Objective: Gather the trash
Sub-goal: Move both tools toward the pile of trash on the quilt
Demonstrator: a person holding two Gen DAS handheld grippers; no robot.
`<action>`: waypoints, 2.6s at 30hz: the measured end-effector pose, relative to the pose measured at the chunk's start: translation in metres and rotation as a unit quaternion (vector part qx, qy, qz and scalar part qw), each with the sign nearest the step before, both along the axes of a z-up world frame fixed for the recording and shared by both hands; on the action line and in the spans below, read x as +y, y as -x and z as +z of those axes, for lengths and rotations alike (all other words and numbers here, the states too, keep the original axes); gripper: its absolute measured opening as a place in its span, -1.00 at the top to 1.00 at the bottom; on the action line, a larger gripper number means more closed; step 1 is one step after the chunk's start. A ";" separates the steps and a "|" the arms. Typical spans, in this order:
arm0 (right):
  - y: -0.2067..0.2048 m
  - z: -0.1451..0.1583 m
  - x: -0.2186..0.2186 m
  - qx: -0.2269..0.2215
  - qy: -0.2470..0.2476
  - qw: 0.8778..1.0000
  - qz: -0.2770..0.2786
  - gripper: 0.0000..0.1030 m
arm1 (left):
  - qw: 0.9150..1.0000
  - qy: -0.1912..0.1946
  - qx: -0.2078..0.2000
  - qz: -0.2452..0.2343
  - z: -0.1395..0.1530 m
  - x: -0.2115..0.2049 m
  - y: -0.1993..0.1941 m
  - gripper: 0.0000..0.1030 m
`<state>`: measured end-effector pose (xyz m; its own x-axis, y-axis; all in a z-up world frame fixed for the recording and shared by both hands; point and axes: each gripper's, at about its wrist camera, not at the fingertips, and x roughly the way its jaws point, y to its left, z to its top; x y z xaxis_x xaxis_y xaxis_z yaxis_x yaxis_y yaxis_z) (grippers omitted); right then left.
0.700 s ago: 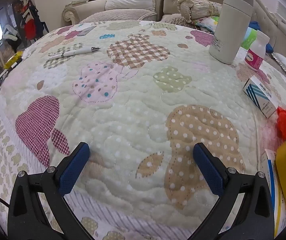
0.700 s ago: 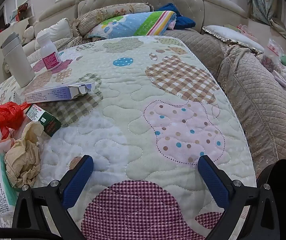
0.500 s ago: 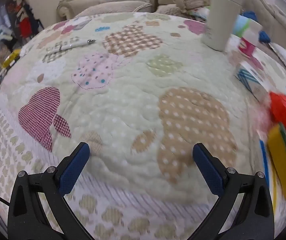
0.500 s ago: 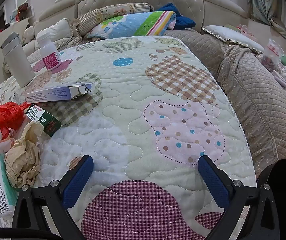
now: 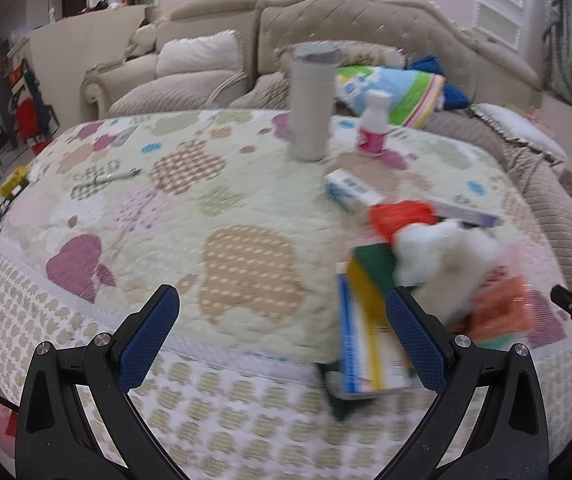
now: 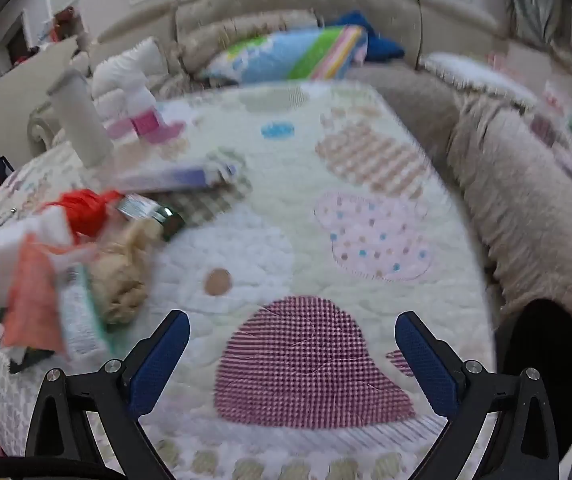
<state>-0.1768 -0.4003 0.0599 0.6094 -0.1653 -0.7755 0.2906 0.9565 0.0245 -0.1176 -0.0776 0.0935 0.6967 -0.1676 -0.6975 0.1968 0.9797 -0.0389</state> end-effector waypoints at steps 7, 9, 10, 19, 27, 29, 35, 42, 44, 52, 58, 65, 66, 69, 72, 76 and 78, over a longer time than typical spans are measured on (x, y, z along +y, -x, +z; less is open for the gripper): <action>0.020 0.055 0.030 -0.075 0.015 0.997 0.012 -0.99 | 0.999 0.023 -0.037 -0.027 0.027 -0.028 0.027 -0.99; 0.023 0.064 0.036 -0.089 0.021 0.996 0.019 -0.99 | 0.998 0.026 -0.050 -0.034 0.035 -0.033 0.034 -0.99; 0.026 0.068 0.040 -0.097 0.024 0.995 0.022 -0.99 | 0.997 0.029 -0.055 -0.038 0.040 -0.036 0.037 -0.99; 0.036 0.091 0.062 -0.146 0.037 0.988 0.040 -1.00 | 0.994 0.029 -0.095 -0.039 0.056 -0.047 0.048 -0.99; 0.036 0.095 0.065 -0.155 0.042 0.986 0.040 -1.00 | 0.993 0.034 -0.107 -0.033 0.060 -0.047 0.048 -0.99; 0.037 0.096 0.065 -0.160 0.042 0.985 0.039 -1.00 | 0.993 0.033 -0.110 -0.032 0.061 -0.047 0.048 -0.99; 0.037 0.097 0.064 -0.165 0.041 0.985 0.038 -1.00 | 0.992 0.036 -0.114 -0.031 0.062 -0.048 0.049 -0.99; 0.037 0.097 0.065 -0.163 0.038 0.985 0.040 -1.00 | 0.993 0.036 -0.108 -0.030 0.060 -0.049 0.047 -0.99; 0.038 0.097 0.065 -0.164 0.038 0.985 0.039 -1.00 | 0.993 0.038 -0.107 -0.030 0.060 -0.049 0.046 -0.99; 0.038 0.100 0.064 -0.170 0.034 0.984 0.039 -1.00 | 0.993 0.041 -0.112 -0.027 0.063 -0.050 0.047 -0.99; 0.039 0.101 0.064 -0.172 0.034 0.984 0.039 -1.00 | 0.993 0.041 -0.110 -0.028 0.064 -0.050 0.046 -0.99; 0.039 0.102 0.061 -0.171 0.029 0.984 0.037 -1.00 | 0.993 0.041 -0.106 -0.028 0.063 -0.052 0.043 -0.99; 0.039 0.101 0.060 -0.171 0.028 0.984 0.037 -1.00 | 0.993 0.041 -0.106 -0.028 0.063 -0.052 0.043 -0.99; 0.039 0.100 0.060 -0.169 0.027 0.985 0.037 -1.00 | 0.993 0.040 -0.104 -0.027 0.061 -0.052 0.043 -0.99; 0.038 0.099 0.059 -0.168 0.027 0.985 0.039 -1.00 | 0.994 0.039 -0.101 -0.027 0.061 -0.053 0.043 -0.99; 0.037 0.097 0.059 -0.164 0.029 0.985 0.043 -1.00 | 0.994 0.039 -0.099 -0.028 0.060 -0.053 0.042 -0.99; 0.037 0.096 0.058 -0.164 0.030 0.985 0.043 -1.00 | 0.994 0.039 -0.098 -0.028 0.060 -0.053 0.042 -0.99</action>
<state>-0.2137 -0.3420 0.1564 0.8387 -0.1420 -0.5258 0.1948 0.9797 0.0462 -0.1594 -0.1301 0.1535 0.8066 -0.2577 -0.5320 0.2613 0.9627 -0.0701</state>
